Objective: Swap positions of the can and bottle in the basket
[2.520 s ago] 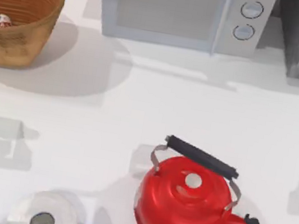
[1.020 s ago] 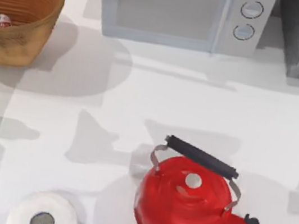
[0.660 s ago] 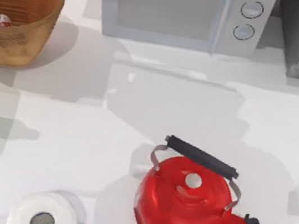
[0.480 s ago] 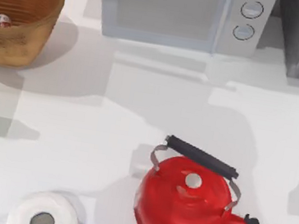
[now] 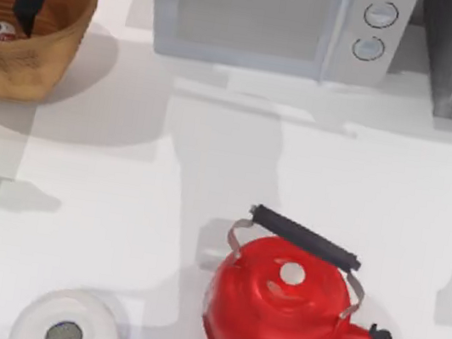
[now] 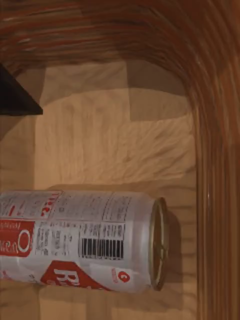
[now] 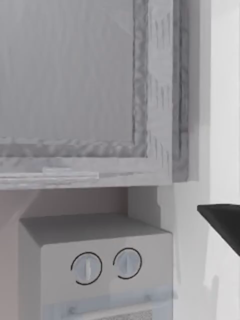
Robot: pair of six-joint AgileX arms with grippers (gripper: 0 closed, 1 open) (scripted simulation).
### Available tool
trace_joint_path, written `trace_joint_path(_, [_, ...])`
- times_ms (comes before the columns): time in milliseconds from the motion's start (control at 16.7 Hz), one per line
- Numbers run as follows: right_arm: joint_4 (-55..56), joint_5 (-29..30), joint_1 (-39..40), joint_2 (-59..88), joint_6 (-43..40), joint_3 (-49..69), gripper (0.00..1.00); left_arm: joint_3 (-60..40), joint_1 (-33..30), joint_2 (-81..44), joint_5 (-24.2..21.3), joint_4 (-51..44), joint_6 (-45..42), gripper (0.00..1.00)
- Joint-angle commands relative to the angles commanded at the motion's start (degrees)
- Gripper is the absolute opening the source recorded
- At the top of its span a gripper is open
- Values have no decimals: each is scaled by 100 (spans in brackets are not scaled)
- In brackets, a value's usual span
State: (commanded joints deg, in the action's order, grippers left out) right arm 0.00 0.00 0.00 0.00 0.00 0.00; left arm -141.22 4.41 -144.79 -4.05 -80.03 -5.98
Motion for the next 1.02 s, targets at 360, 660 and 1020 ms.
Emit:
trace_joint_path(360, [0, 0, 0, 0, 0, 0, 100, -123, 4, -128, -4, -73, -9, 100])
trace_joint_path(660, [0, 0, 0, 0, 0, 0, 100, 296, -22, -143, -2, 352, 16, 100])
trace_joint_path(1020, [0, 0, 0, 0, 0, 0, 100, 1068, -35, -215, -1, 1207, 28, 100])
